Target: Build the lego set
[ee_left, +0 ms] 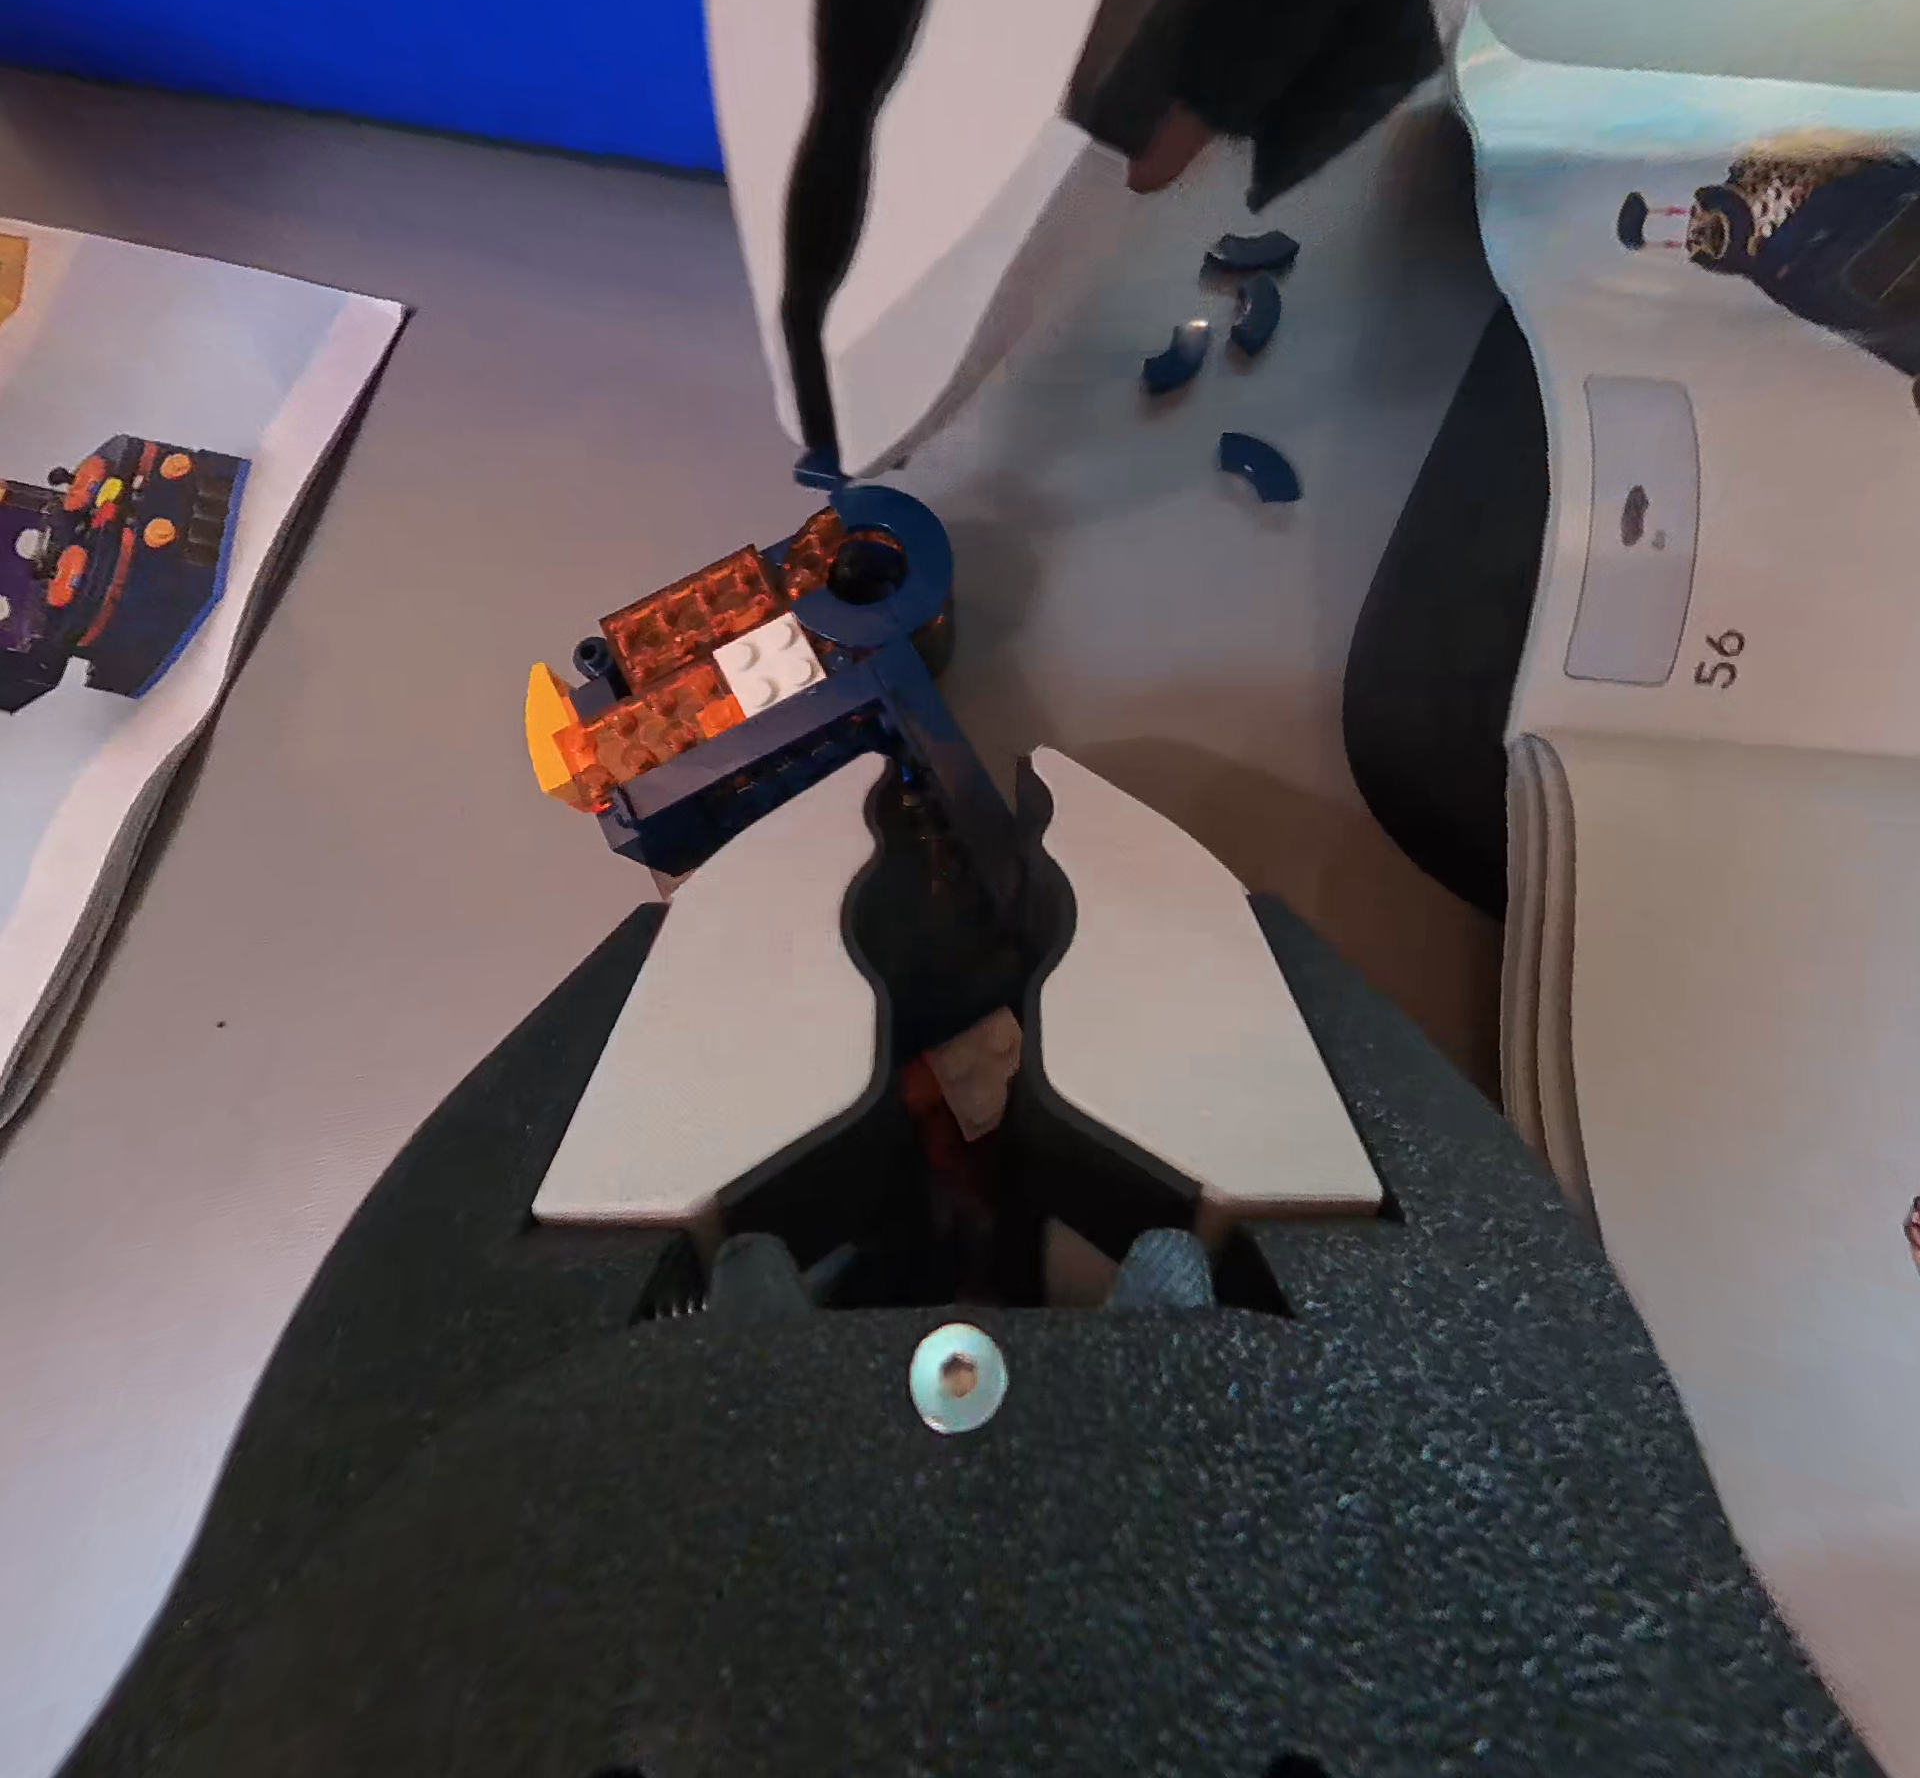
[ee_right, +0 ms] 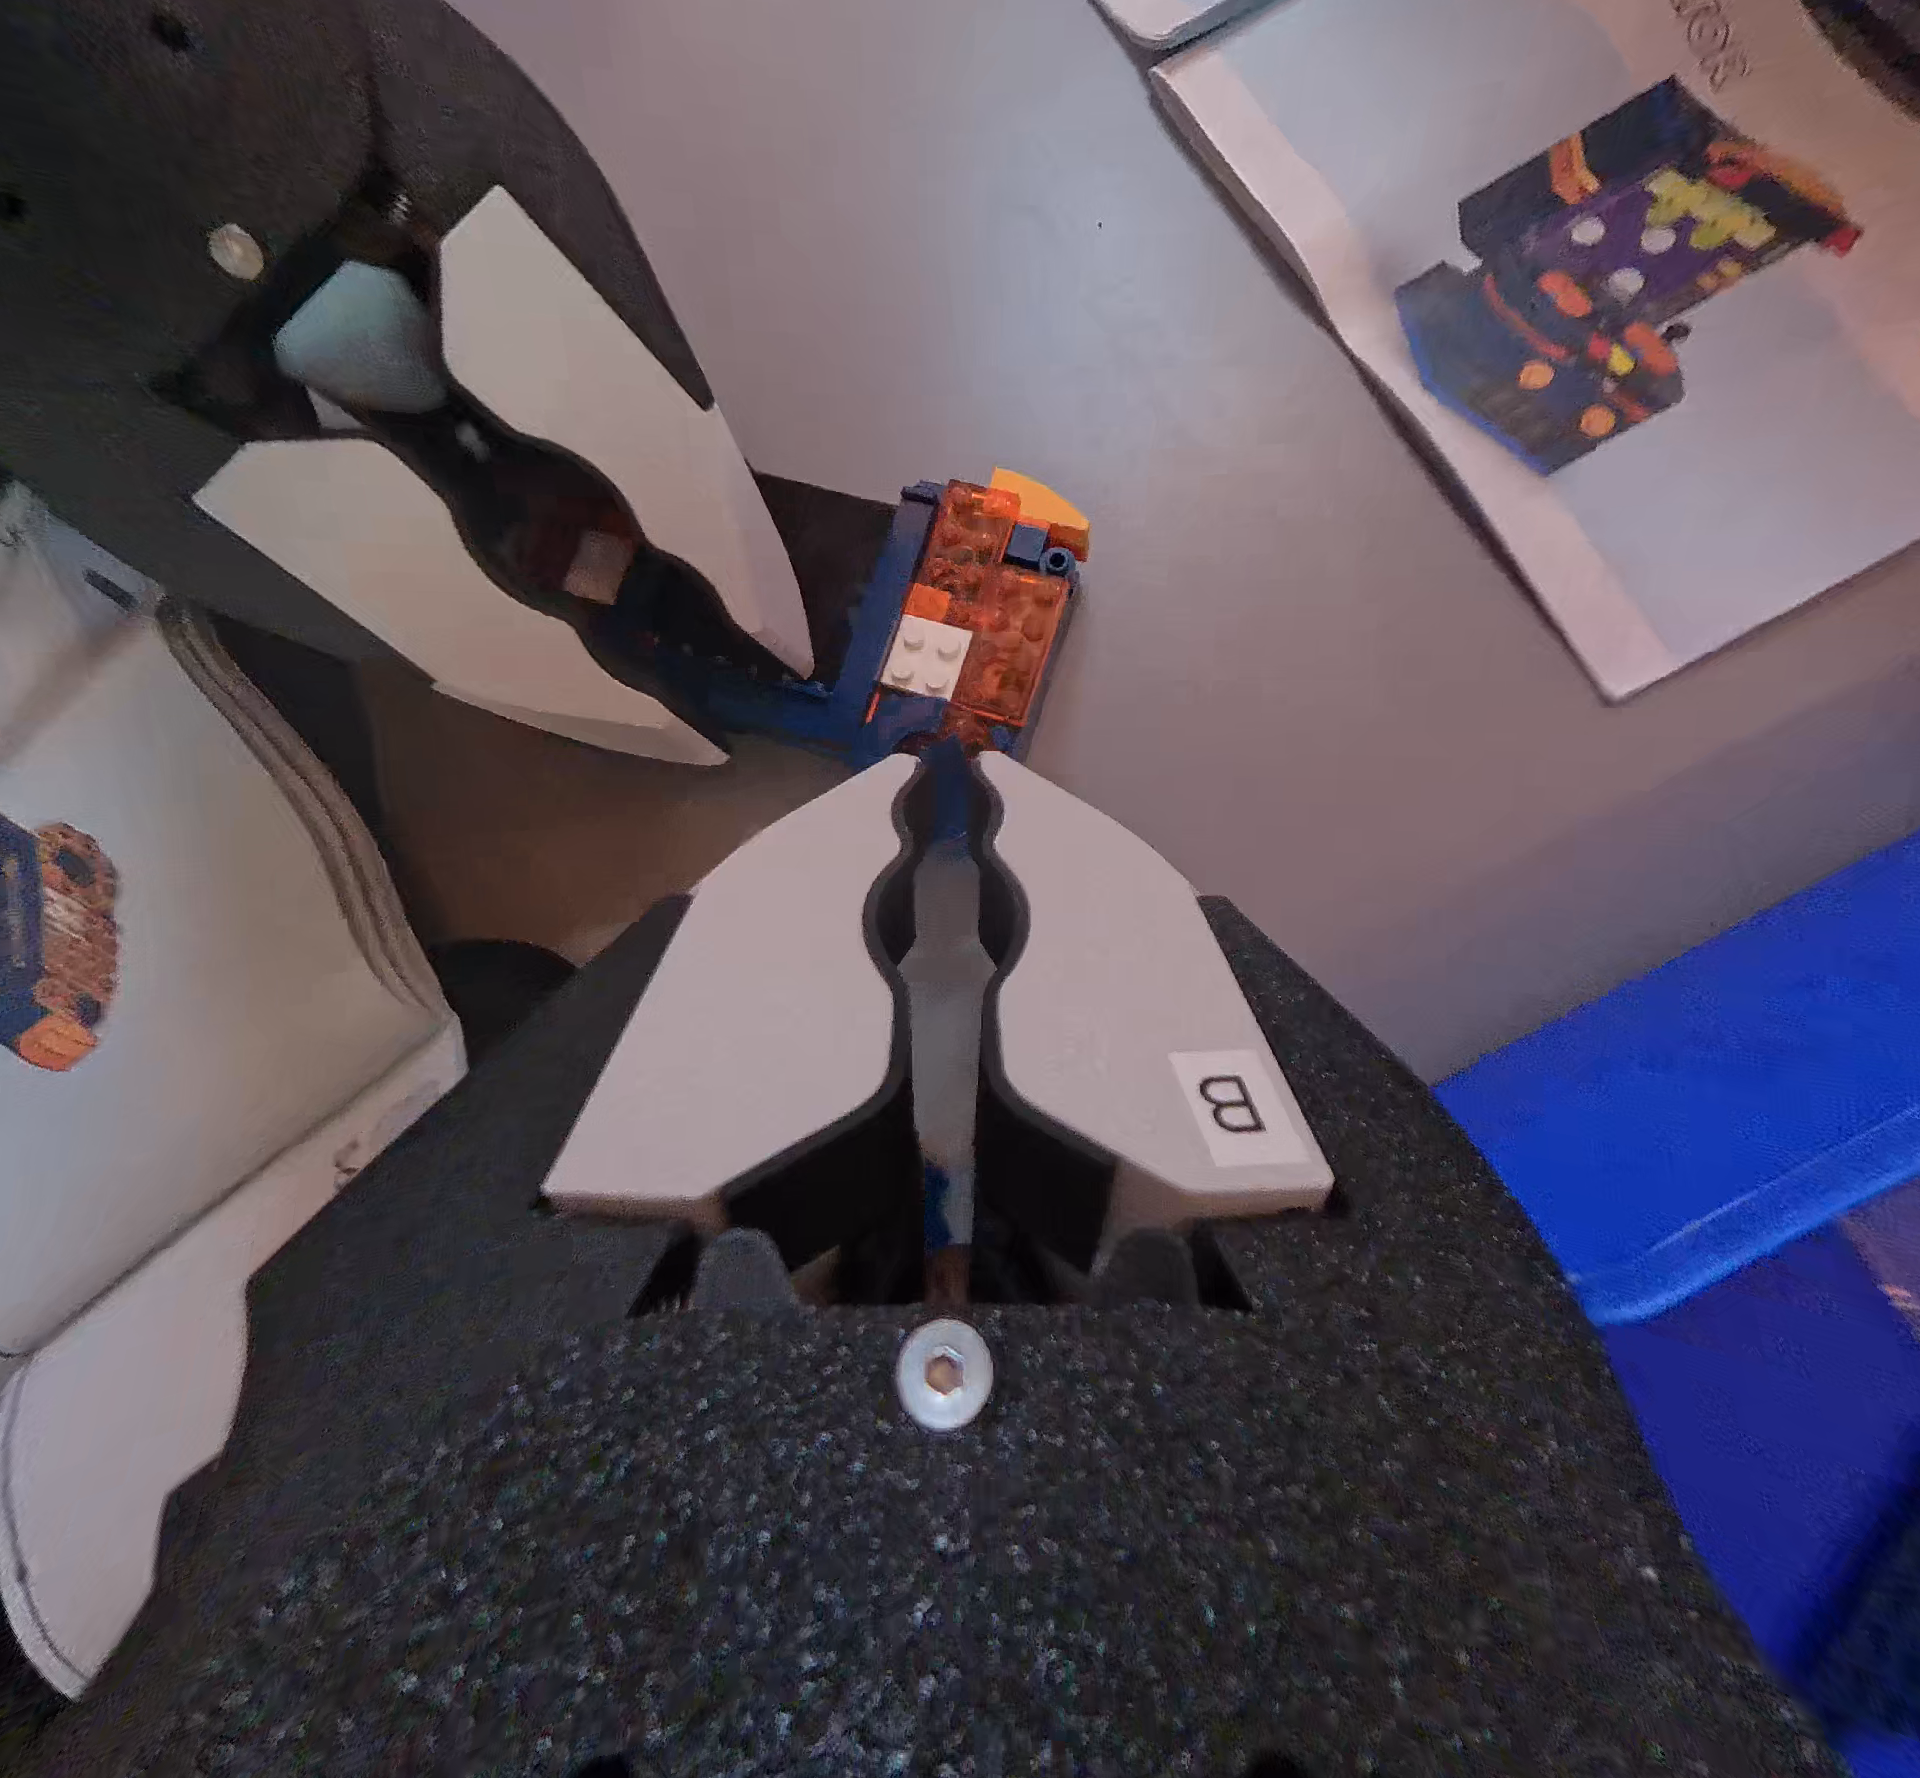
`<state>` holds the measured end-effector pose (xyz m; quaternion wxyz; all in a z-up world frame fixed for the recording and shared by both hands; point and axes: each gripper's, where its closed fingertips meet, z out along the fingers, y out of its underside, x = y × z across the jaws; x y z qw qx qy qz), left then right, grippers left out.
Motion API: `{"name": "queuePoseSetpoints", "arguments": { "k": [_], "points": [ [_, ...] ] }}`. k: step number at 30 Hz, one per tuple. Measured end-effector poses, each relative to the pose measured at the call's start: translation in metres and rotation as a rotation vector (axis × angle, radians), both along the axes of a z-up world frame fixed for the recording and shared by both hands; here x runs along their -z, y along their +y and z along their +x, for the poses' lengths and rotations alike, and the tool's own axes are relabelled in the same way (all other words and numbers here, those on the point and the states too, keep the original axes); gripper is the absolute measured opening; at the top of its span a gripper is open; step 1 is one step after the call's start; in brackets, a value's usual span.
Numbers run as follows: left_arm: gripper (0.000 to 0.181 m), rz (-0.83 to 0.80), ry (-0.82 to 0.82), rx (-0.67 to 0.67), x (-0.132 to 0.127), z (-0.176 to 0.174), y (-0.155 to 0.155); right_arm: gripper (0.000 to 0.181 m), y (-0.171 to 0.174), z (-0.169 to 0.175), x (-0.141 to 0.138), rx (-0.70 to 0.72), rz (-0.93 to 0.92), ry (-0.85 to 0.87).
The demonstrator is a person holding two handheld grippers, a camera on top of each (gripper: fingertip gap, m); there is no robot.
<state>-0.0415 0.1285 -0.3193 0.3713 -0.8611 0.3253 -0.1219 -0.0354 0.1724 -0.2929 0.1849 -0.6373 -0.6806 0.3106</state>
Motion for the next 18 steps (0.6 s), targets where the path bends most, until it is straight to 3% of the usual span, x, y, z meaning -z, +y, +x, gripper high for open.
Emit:
{"name": "queuePoseSetpoints", "arguments": {
  "k": [7, 18],
  "points": [
    [0.018, -0.036, 0.053, 0.131, 0.001, -0.001, -0.017, 0.006, -0.004, -0.001, 0.001, -0.269, 0.167, -0.200],
    [0.020, -0.020, 0.057, 0.130, 0.003, -0.001, -0.017, 0.006, -0.018, 0.003, 0.015, -0.316, 0.057, -0.258]
  ]
}}
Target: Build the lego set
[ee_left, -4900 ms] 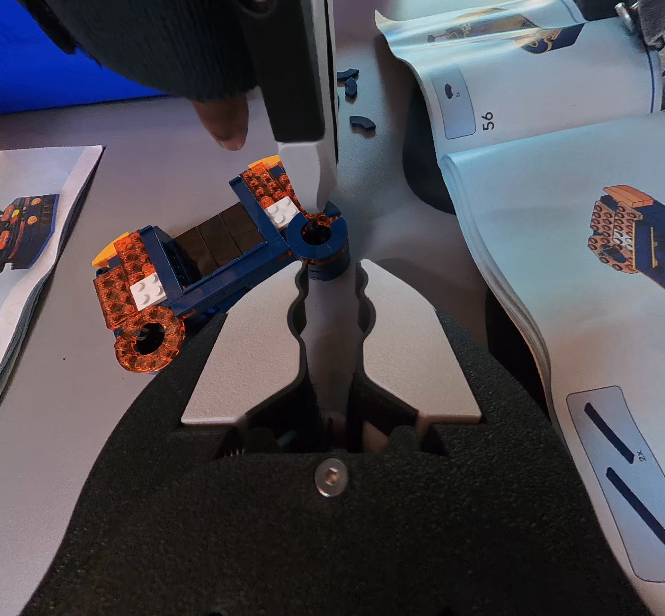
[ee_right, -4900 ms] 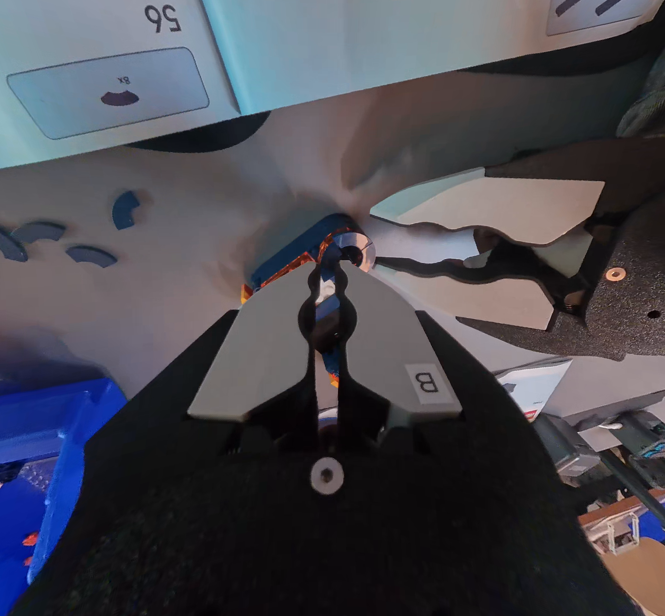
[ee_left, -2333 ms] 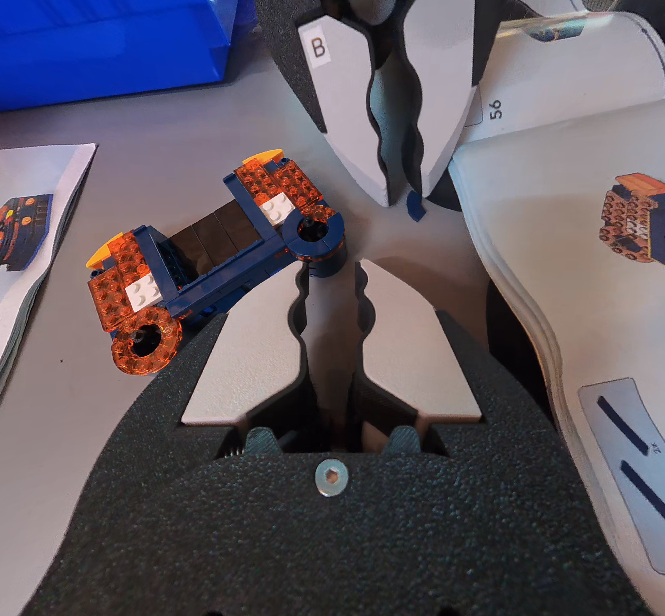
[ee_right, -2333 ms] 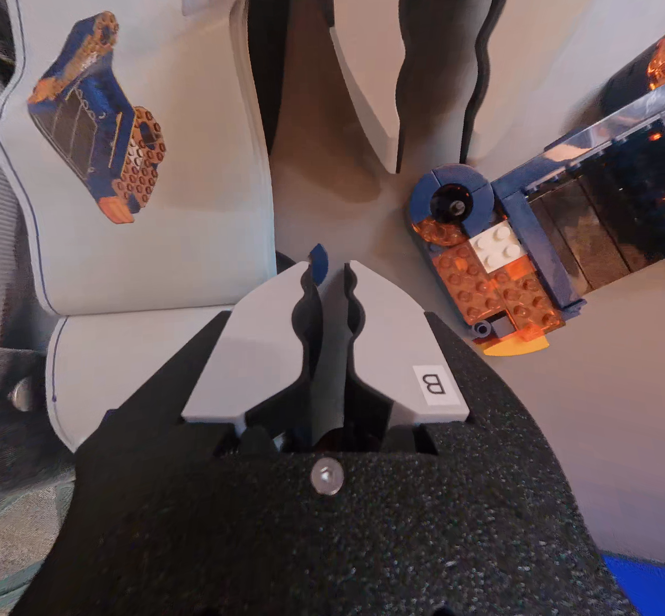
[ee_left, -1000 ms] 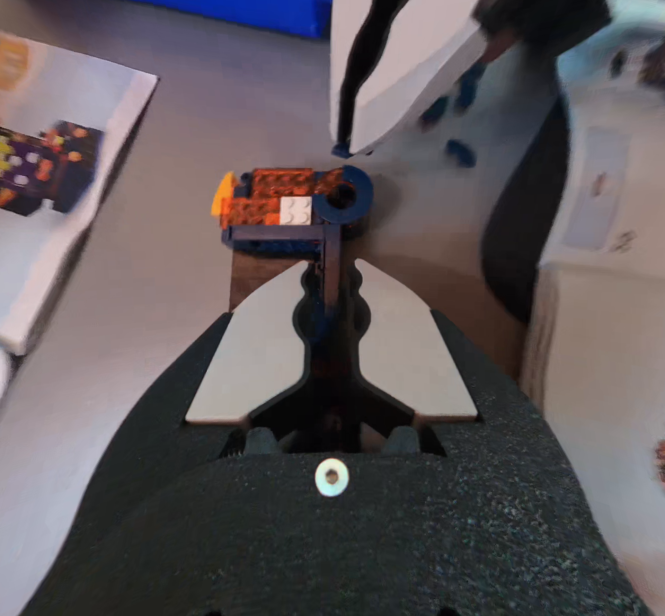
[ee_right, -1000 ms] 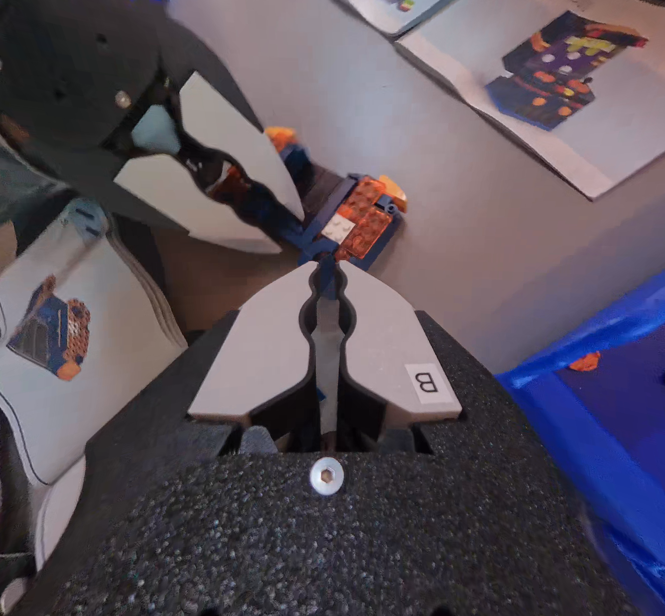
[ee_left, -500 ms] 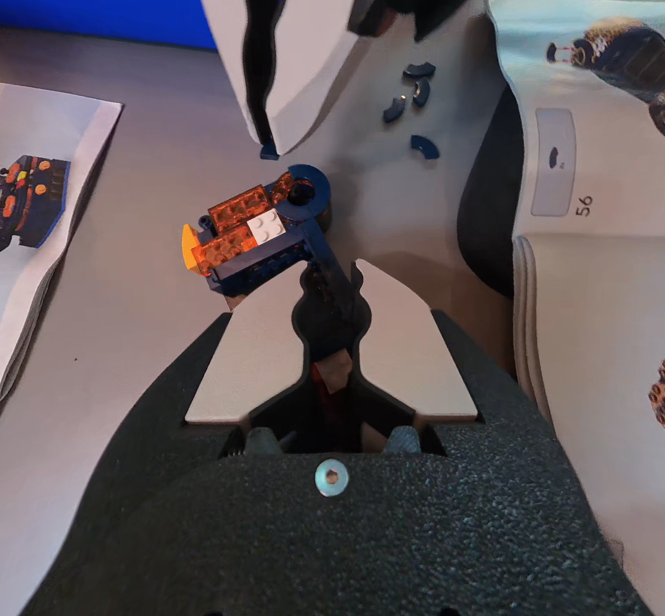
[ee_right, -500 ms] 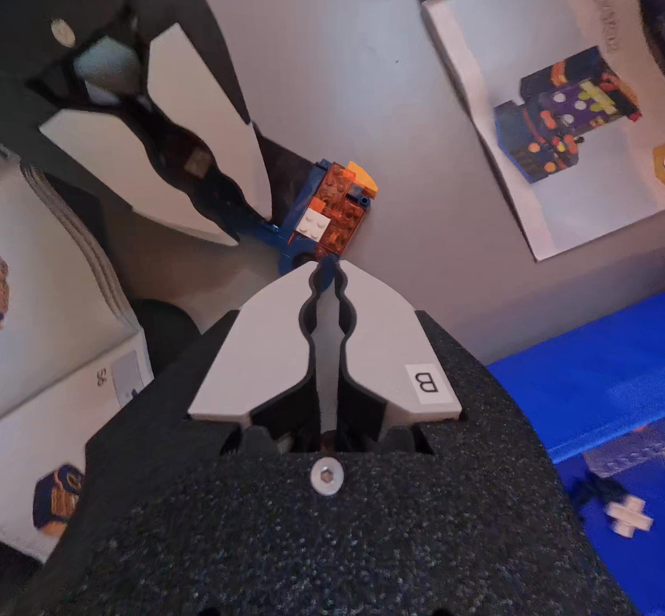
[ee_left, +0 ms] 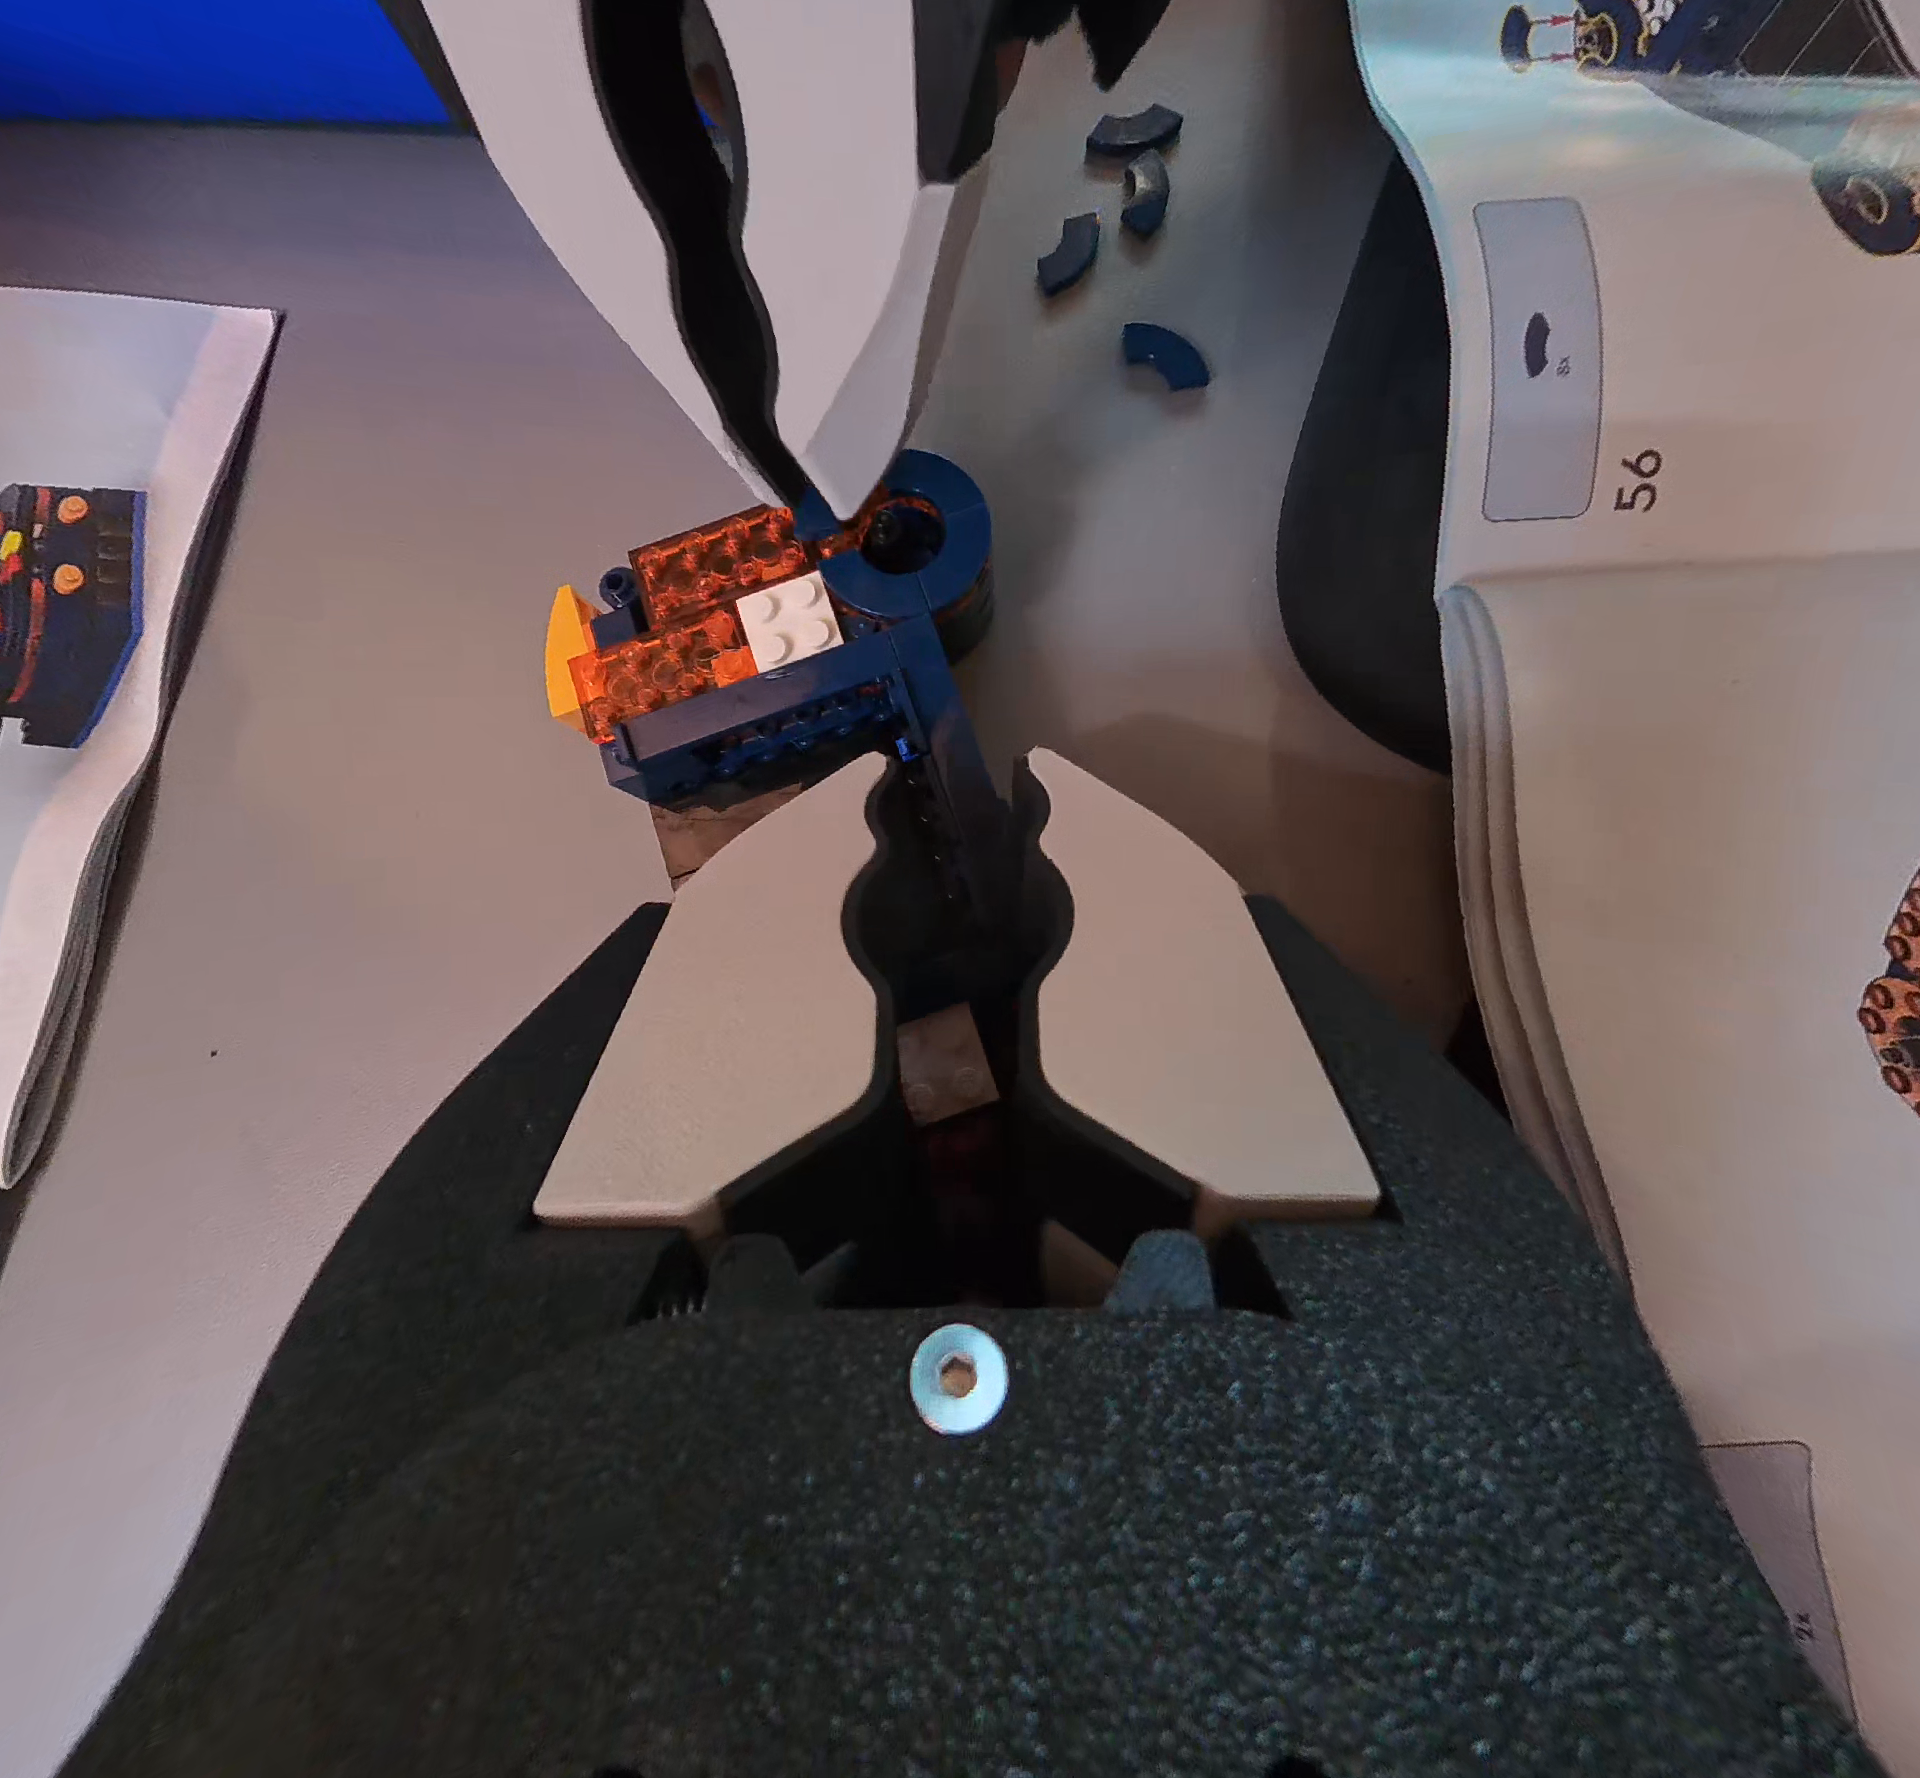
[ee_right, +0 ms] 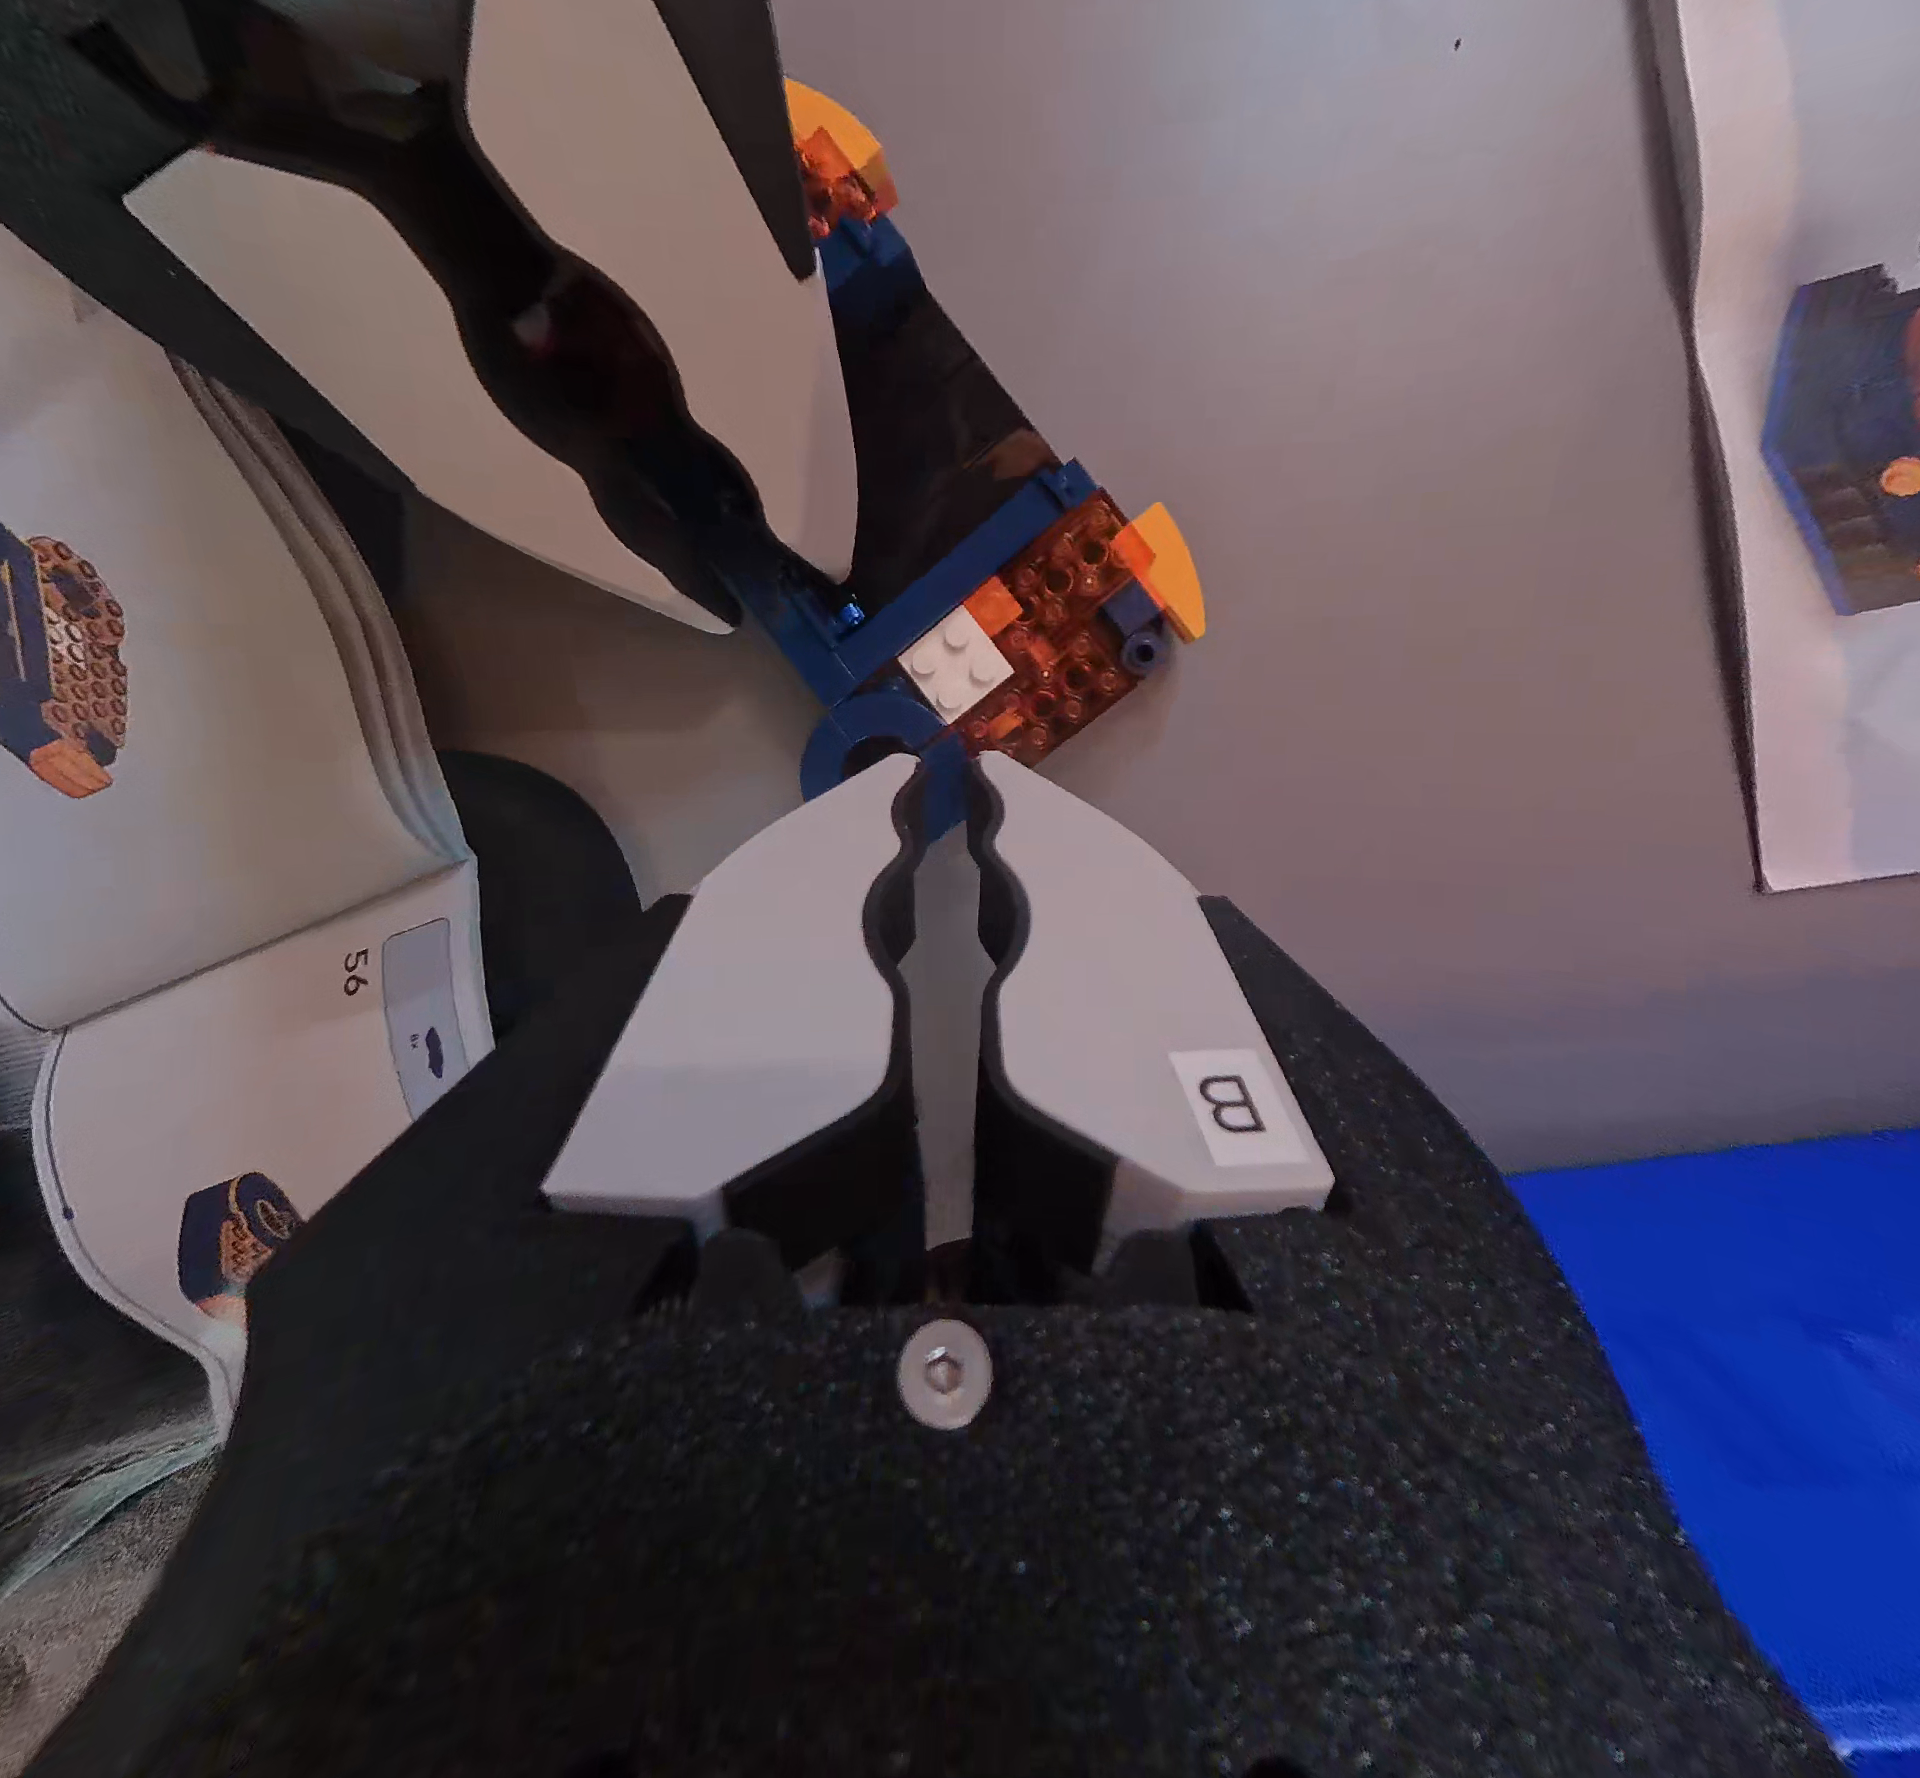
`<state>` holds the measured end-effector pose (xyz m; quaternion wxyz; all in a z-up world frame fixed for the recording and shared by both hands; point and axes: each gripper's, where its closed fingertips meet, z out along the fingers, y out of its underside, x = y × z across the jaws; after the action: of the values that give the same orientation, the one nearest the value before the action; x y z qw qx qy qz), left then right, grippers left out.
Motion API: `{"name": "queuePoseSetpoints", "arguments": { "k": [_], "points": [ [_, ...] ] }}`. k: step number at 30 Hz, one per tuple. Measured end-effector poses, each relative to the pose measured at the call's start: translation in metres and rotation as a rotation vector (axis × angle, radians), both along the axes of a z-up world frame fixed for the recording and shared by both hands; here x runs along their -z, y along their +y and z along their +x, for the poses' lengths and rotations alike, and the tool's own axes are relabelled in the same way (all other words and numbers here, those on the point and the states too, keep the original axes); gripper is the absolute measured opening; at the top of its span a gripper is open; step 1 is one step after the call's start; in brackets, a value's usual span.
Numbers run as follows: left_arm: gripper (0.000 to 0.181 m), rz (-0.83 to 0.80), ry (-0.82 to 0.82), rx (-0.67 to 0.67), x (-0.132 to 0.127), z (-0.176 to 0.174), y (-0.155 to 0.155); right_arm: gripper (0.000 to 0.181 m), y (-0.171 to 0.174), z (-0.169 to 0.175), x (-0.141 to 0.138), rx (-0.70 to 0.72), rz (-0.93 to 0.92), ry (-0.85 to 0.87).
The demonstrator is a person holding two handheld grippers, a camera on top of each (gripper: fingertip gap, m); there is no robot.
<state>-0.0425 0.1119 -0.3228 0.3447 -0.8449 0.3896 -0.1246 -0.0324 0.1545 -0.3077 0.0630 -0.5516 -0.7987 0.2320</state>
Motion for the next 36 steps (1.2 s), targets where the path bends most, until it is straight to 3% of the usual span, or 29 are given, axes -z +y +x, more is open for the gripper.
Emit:
{"name": "queuePoseSetpoints", "arguments": {
  "k": [36],
  "points": [
    [0.020, 0.011, 0.008, 0.001, 0.0000, -0.0031, 0.0008, 0.007, -0.0023, -0.0016, 0.0024, 0.014, -0.145, -0.013]
  ]
}}
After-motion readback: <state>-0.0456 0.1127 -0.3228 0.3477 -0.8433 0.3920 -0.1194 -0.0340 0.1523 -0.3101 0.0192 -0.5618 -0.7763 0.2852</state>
